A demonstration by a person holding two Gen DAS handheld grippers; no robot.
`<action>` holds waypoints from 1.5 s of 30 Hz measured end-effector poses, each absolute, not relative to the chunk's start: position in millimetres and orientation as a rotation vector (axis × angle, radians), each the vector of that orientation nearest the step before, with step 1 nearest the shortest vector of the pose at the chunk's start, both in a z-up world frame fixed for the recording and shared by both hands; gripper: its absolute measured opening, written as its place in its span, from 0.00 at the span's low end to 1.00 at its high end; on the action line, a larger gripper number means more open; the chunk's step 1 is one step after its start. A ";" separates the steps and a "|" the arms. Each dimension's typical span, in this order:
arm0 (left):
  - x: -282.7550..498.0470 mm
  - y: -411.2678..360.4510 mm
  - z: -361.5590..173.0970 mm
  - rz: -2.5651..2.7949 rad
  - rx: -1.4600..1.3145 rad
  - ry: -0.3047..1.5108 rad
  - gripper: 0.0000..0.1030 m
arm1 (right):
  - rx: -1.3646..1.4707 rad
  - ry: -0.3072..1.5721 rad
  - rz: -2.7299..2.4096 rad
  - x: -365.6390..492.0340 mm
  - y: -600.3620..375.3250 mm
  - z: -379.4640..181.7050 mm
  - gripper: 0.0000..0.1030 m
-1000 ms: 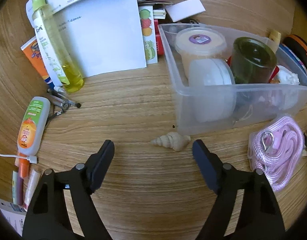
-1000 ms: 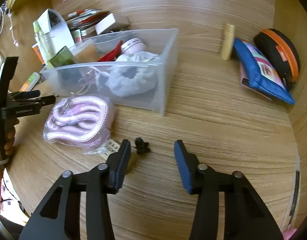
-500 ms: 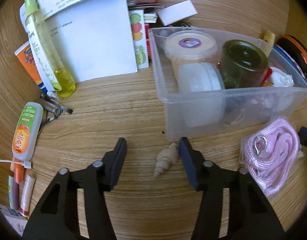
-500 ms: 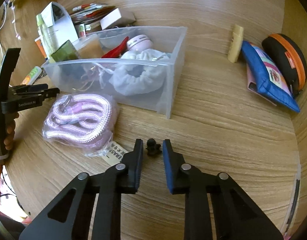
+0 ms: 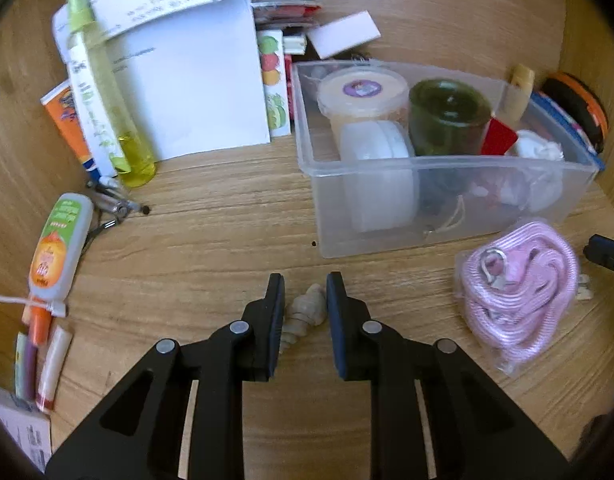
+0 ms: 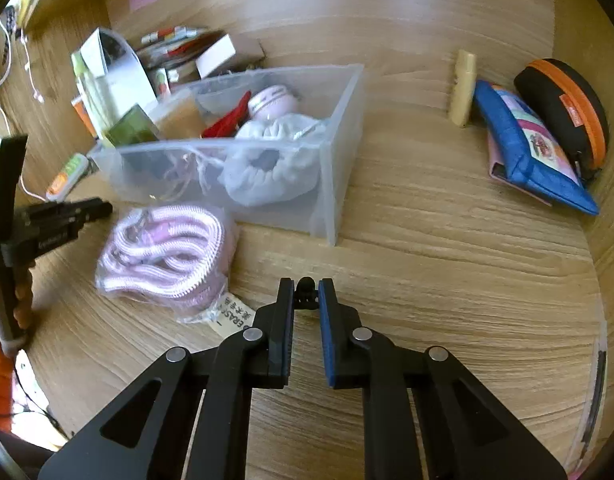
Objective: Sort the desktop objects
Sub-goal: 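Grasp the small seashell with the left gripper while the right grasps the black clip, then carry the seashell and black clip over the clear bin with both grippers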
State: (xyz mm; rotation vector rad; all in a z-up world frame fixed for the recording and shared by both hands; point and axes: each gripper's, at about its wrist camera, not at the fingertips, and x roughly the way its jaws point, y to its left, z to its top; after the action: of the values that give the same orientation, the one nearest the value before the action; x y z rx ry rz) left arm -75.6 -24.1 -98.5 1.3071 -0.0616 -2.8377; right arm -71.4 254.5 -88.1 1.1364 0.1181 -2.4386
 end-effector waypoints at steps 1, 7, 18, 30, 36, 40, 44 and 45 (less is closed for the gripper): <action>-73.6 -26.4 -97.0 -2.842 1.298 -0.055 0.20 | 1.121 0.103 -2.444 -70.0 256.7 -85.0 0.11; -55.8 -19.4 -76.9 -2.887 1.219 -0.016 0.20 | 1.058 0.115 -2.455 -63.8 256.4 -70.8 0.10; -53.3 -9.1 -34.3 -2.991 1.072 0.051 0.20 | 0.942 0.140 -2.459 -65.5 250.9 -41.4 0.10; -79.4 18.0 -5.2 -3.062 1.026 0.049 0.20 | 0.802 0.124 -2.427 -88.2 236.1 -8.7 0.11; -97.6 36.9 2.3 -3.106 1.024 0.020 0.20 | 0.757 0.137 -2.400 -103.4 219.6 1.1 0.11; -111.5 49.1 0.8 -3.126 1.043 0.005 0.20 | 0.754 0.149 -2.378 -111.9 209.0 0.0 0.11; -127.8 59.3 -6.2 -3.137 1.088 -0.004 0.20 | 0.787 0.154 -2.362 -123.3 201.1 -9.3 0.11; -131.6 61.1 -8.6 -3.136 1.100 -0.005 0.20 | 0.799 0.156 -2.363 -126.2 200.5 -12.5 0.11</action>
State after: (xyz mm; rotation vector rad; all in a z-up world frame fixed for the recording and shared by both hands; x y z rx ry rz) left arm -131.6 61.1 -8.6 1.1003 -0.0048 -3.1360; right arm -126.2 200.5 -12.5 0.7992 0.1562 -2.3626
